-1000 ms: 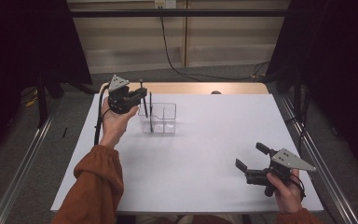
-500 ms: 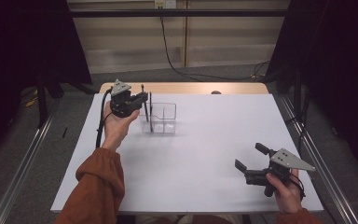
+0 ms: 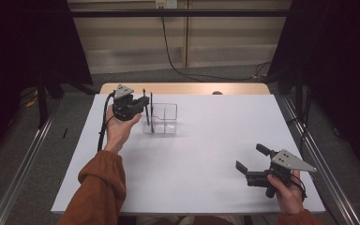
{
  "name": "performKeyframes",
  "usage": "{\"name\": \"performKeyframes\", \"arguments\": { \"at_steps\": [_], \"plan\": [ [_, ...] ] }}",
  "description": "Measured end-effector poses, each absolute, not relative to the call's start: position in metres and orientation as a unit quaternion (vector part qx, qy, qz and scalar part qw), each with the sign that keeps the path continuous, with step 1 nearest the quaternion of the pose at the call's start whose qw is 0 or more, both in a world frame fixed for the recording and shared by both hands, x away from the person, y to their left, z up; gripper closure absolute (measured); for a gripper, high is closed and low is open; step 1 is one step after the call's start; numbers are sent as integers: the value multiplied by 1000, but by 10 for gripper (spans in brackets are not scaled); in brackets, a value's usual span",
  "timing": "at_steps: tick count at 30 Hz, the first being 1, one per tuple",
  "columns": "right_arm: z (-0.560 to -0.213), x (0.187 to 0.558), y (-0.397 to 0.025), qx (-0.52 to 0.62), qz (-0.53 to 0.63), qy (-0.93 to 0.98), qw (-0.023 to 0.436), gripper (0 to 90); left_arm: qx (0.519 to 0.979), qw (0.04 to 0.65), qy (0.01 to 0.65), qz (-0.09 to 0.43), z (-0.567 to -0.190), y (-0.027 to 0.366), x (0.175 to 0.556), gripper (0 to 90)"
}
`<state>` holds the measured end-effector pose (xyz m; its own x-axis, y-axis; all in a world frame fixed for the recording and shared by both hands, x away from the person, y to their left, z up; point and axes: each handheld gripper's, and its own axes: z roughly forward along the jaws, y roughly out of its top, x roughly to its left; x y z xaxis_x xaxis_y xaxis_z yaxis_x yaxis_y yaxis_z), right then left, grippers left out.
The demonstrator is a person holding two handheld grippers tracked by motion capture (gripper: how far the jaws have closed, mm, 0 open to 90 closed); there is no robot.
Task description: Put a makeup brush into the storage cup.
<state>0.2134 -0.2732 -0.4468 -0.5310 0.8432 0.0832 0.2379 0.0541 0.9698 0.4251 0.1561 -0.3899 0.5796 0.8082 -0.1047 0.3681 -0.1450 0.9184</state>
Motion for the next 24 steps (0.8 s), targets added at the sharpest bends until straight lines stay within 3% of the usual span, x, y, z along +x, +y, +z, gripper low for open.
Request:
{"name": "performKeyframes", "arguments": {
  "at_steps": [5,12,14,16,24],
  "plan": [
    [-447,213,-273,403,558,673,269,0,726,514,403,216,-391,157,426,786],
    [-447,213,-273,403,559,673,268,0,710,520,413,231,-392,161,425,471],
    [-447,214,-274,403,558,673,269,0,710,521,416,227,-392,162,425,401],
    [-447,214,-274,403,558,674,269,0,711,522,412,228,-392,163,425,390],
    [-448,213,-276,408,557,670,273,0,700,531,416,236,-391,162,426,98]
  ]
}}
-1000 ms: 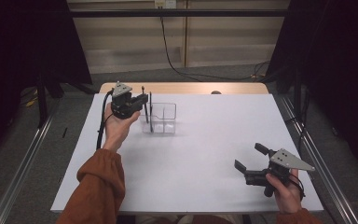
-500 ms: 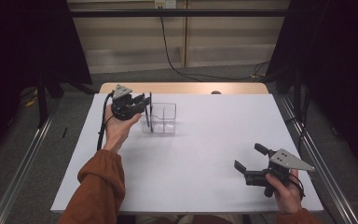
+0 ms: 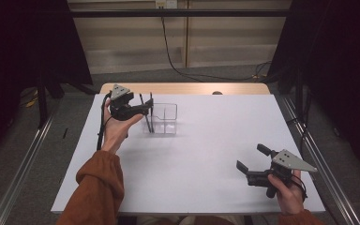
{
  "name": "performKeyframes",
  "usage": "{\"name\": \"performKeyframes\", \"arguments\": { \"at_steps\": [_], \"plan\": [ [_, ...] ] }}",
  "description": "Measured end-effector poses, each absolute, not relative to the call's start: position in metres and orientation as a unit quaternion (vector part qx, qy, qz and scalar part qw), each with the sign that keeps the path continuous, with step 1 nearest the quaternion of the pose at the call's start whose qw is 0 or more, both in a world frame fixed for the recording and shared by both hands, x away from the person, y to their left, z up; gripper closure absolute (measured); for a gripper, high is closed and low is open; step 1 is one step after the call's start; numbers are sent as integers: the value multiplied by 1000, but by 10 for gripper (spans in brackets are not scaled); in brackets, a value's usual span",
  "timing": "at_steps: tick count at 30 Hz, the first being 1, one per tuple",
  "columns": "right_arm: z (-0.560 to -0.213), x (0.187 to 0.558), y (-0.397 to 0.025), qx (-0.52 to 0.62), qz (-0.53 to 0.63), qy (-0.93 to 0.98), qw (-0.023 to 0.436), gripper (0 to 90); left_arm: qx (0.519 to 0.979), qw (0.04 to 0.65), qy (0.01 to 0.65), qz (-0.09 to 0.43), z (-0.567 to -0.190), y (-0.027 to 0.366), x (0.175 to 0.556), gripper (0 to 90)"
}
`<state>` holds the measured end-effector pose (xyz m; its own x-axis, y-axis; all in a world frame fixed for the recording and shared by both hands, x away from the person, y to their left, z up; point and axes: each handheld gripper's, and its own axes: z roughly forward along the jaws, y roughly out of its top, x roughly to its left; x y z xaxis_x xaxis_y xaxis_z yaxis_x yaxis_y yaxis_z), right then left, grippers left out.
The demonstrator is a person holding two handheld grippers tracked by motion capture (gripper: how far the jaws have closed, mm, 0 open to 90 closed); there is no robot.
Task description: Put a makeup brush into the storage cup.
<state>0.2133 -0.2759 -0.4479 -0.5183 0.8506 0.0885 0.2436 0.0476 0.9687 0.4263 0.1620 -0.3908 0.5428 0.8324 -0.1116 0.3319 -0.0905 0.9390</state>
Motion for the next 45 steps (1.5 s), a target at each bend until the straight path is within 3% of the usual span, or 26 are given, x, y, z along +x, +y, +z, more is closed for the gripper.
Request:
{"name": "performKeyframes", "arguments": {
  "at_steps": [6,45],
  "plan": [
    [-449,215,-277,408,557,670,272,0,705,537,402,232,-390,162,425,19],
    [-446,212,-276,410,554,669,279,0,705,541,380,255,-377,187,381,29]
  ]
}}
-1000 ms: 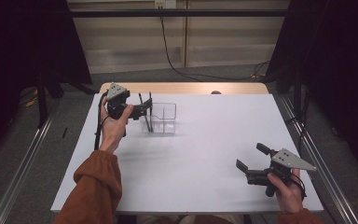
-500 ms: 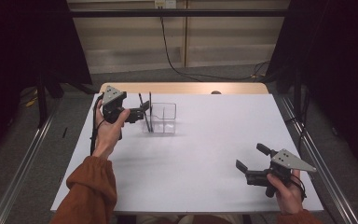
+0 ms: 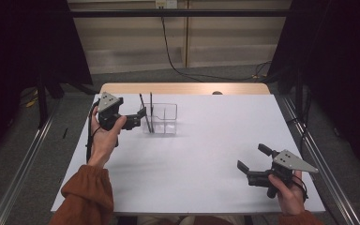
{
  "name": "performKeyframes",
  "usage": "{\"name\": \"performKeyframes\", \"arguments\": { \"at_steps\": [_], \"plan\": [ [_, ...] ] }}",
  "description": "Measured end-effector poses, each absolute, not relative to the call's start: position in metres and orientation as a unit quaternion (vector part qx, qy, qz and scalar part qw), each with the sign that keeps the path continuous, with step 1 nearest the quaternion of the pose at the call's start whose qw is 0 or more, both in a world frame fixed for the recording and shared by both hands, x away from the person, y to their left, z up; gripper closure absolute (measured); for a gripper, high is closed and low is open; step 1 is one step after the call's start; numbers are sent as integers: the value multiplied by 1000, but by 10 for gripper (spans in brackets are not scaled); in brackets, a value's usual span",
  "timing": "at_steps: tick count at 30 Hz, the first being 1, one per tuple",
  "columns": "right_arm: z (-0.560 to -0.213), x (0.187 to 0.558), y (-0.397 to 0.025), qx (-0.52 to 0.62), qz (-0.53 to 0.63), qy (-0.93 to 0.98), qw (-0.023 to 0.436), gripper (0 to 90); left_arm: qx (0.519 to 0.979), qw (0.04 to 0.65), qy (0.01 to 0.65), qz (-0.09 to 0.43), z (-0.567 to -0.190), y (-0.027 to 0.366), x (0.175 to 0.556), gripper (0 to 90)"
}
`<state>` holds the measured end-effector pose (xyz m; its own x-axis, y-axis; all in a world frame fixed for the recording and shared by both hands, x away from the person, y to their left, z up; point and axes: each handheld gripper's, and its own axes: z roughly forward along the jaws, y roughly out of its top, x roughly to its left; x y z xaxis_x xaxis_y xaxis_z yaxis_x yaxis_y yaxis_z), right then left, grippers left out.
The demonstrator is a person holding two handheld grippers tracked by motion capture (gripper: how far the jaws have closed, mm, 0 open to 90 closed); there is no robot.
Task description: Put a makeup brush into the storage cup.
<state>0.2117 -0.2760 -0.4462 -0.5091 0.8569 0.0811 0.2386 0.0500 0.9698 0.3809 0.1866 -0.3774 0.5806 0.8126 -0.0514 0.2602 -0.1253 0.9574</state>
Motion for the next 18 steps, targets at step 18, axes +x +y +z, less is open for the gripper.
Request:
{"name": "performKeyframes", "arguments": {
  "at_steps": [18],
  "plan": [
    [-445,210,-276,411,554,667,283,0,696,564,376,236,-378,209,350,18]
  ]
}}
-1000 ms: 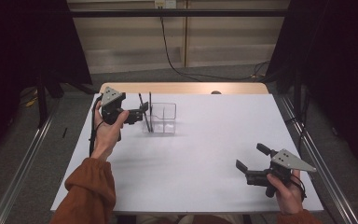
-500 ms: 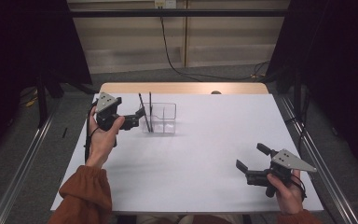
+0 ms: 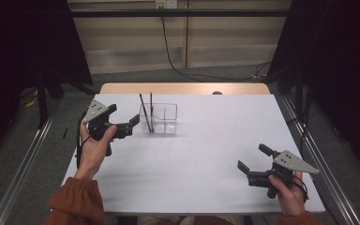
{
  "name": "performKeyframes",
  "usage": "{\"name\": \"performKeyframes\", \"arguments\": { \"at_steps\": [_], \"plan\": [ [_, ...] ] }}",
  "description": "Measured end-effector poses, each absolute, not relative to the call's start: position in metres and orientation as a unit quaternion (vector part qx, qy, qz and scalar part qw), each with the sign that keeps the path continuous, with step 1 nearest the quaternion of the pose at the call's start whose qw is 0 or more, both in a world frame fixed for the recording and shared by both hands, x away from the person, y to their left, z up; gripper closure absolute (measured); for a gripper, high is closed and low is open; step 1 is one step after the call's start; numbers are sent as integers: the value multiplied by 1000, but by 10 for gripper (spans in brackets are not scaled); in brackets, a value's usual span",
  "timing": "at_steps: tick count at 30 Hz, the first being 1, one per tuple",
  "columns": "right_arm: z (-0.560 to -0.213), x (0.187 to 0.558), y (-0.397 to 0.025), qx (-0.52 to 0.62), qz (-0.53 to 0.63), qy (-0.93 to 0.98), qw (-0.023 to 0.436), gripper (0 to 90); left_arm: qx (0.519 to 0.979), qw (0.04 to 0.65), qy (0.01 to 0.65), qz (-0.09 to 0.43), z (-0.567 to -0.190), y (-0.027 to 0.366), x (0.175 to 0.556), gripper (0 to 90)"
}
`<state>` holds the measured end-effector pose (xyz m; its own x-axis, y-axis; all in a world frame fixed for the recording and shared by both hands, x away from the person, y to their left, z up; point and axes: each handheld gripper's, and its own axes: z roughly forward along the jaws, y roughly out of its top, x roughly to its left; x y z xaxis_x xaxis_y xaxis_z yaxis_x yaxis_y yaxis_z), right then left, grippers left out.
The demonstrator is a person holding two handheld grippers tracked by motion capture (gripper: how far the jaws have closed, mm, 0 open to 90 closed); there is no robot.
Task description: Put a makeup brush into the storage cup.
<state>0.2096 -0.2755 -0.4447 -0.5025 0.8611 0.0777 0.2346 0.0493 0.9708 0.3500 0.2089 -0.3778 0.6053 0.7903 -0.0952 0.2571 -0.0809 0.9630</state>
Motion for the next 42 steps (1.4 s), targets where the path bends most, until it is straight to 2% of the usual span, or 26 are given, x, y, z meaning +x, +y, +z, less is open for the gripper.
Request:
{"name": "performKeyframes", "arguments": {
  "at_steps": [42],
  "plan": [
    [-444,209,-274,405,554,669,284,0,694,549,379,271,-412,244,267,27]
  ]
}}
